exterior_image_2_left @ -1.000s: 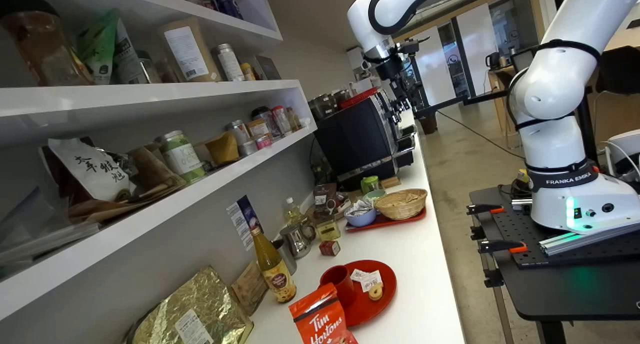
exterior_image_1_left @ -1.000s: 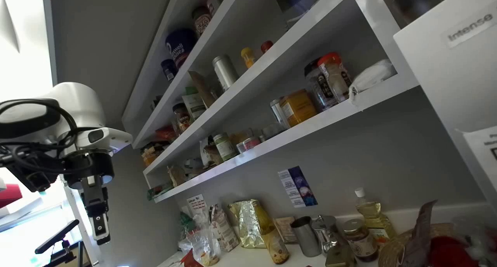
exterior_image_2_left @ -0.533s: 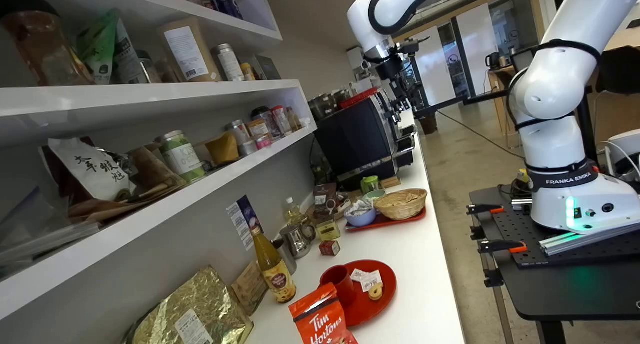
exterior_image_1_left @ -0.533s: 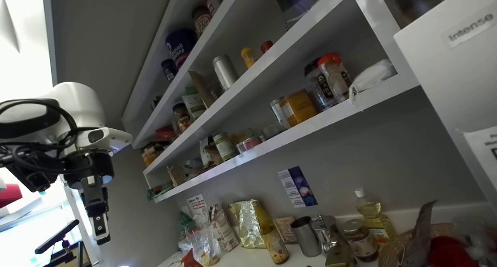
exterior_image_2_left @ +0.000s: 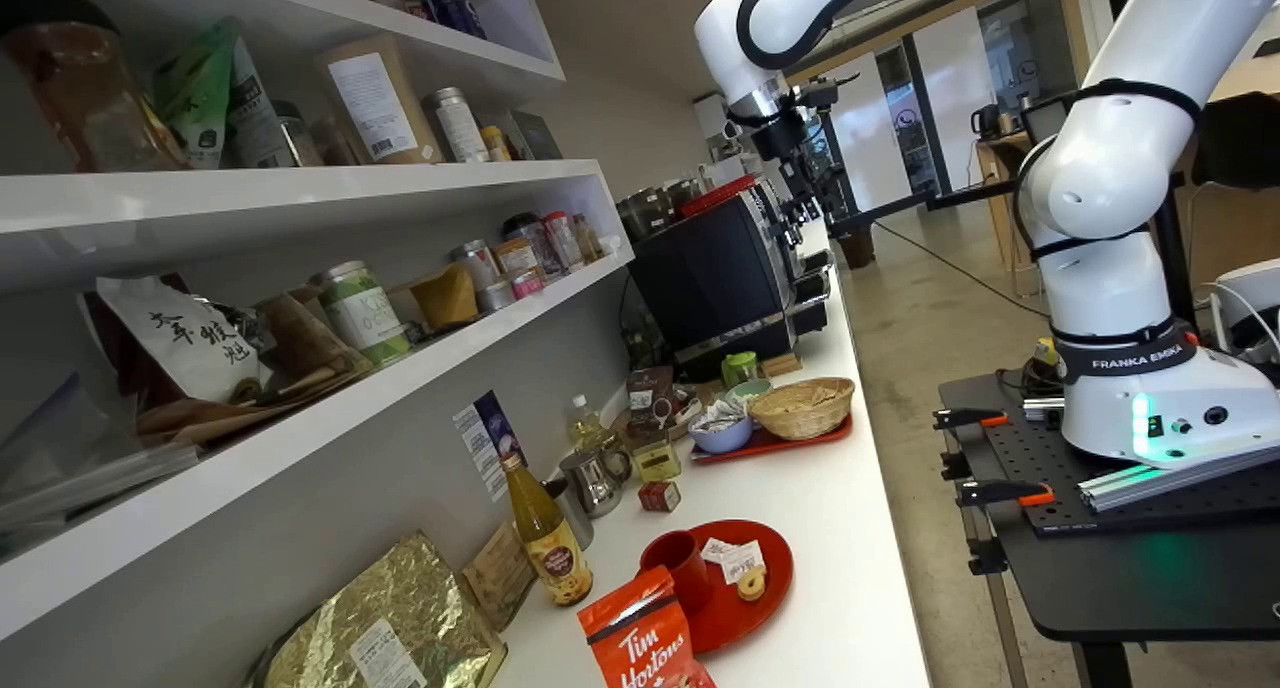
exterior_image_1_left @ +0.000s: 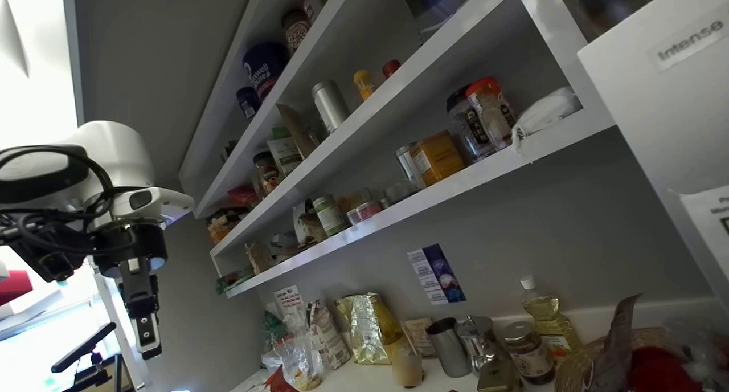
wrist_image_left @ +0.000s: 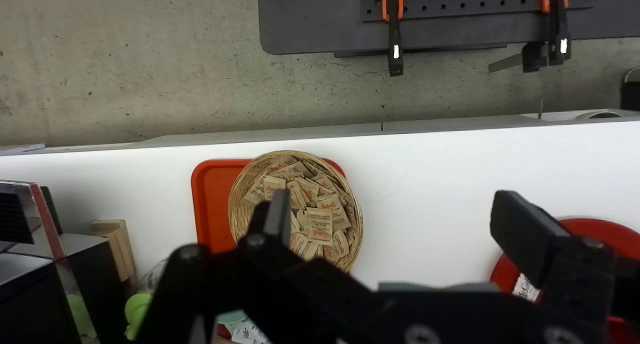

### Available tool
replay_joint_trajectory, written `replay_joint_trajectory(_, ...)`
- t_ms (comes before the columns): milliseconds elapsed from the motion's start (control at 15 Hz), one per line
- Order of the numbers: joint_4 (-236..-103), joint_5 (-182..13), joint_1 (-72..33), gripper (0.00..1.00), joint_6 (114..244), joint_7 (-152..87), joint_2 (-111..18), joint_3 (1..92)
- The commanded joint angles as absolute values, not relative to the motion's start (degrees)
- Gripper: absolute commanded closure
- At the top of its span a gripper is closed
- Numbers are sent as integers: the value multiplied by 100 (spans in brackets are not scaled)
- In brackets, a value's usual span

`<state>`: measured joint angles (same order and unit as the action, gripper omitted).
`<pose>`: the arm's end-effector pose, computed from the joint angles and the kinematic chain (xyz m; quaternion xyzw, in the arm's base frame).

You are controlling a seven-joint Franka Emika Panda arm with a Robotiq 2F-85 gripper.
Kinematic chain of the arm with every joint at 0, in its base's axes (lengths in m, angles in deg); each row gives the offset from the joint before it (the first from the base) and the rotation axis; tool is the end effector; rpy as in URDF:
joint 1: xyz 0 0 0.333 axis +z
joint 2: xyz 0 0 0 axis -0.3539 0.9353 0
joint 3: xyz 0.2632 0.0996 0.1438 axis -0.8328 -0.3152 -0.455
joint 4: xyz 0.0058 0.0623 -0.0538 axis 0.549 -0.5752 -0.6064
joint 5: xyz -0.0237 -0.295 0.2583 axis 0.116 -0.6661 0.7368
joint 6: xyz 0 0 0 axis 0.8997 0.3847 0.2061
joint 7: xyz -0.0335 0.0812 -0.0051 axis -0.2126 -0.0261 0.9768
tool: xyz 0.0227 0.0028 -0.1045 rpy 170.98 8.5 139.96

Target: Pick up the orange packet and put it on the bottom shelf

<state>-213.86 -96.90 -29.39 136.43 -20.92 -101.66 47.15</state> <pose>0.3204 -0.1062 0.5458 0.9920 -0.0310 -0.0705 0.1004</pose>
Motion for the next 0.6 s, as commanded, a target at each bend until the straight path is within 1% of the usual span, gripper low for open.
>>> replay_joint_trajectory(0,-21369,-9742,-2805,0,13610,-2154,-10166,4811)
replay_joint_trajectory(533,-21498,-9853,-2740,0,13903,-2162,-9941,4800)
